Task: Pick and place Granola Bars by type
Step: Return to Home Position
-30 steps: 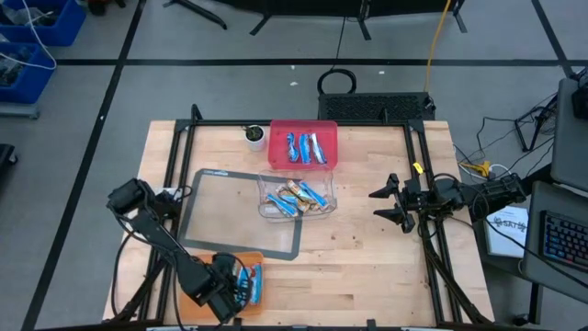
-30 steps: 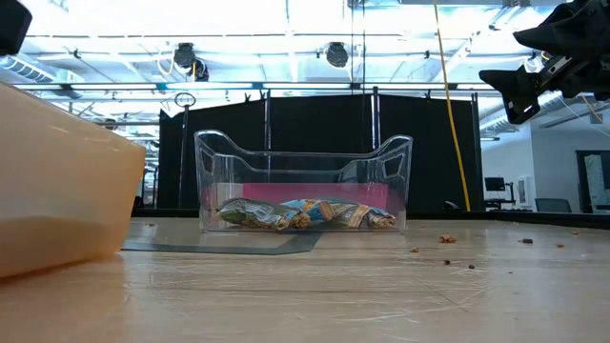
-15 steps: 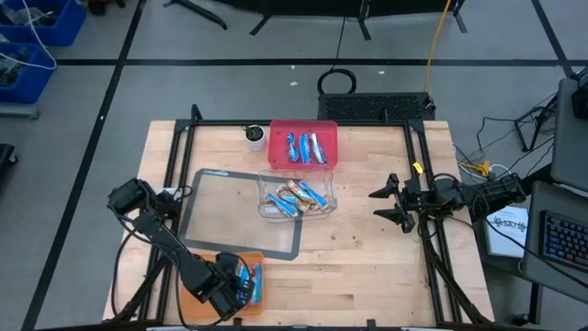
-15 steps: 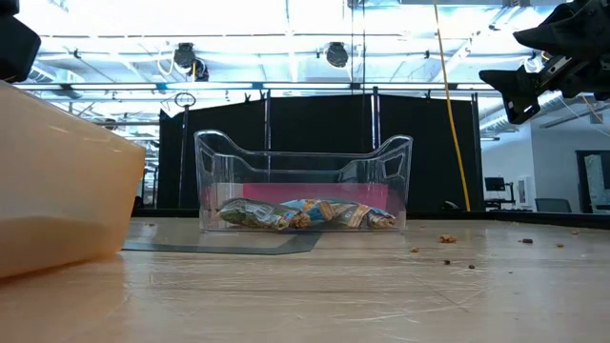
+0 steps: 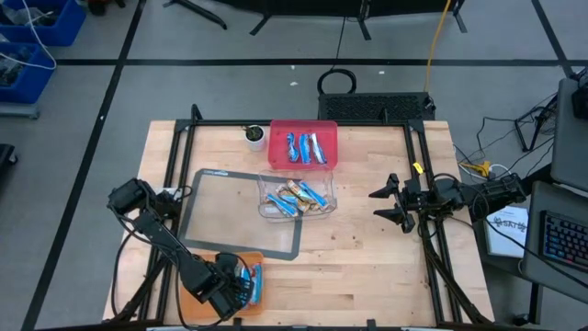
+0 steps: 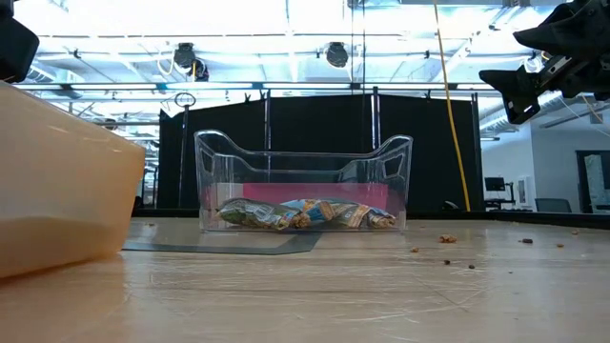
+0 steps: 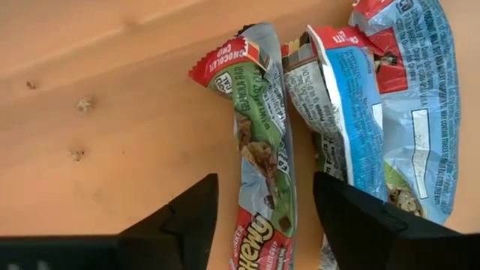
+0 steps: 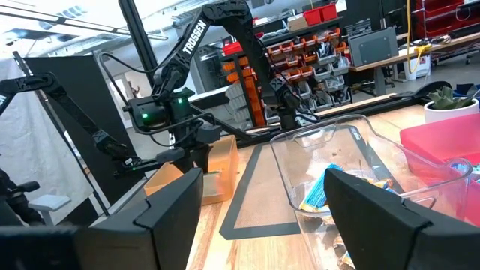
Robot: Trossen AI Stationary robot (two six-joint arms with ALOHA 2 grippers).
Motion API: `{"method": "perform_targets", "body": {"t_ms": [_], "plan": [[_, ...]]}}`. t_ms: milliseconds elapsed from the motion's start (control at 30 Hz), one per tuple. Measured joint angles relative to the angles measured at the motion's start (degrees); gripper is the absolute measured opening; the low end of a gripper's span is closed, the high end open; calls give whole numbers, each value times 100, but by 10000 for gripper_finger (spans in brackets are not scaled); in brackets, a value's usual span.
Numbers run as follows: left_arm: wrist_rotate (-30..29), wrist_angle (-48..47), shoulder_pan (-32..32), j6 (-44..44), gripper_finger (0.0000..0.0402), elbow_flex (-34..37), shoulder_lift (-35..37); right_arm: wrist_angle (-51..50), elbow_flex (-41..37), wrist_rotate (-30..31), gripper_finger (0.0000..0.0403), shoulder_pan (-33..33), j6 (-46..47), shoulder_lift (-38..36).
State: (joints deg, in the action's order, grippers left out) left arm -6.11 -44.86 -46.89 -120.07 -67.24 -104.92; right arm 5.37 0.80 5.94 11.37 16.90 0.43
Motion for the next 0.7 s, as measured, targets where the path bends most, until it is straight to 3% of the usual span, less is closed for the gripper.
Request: {"method": "perform_targets", "body": {"t_ms": [267, 700], "plan": [[189, -43, 39, 200, 252, 4, 70, 0, 0, 2, 267, 0, -1, 0], [-429, -879, 309, 1254, 255, 0, 1628, 4, 1, 1, 267, 1, 1, 0]]}}
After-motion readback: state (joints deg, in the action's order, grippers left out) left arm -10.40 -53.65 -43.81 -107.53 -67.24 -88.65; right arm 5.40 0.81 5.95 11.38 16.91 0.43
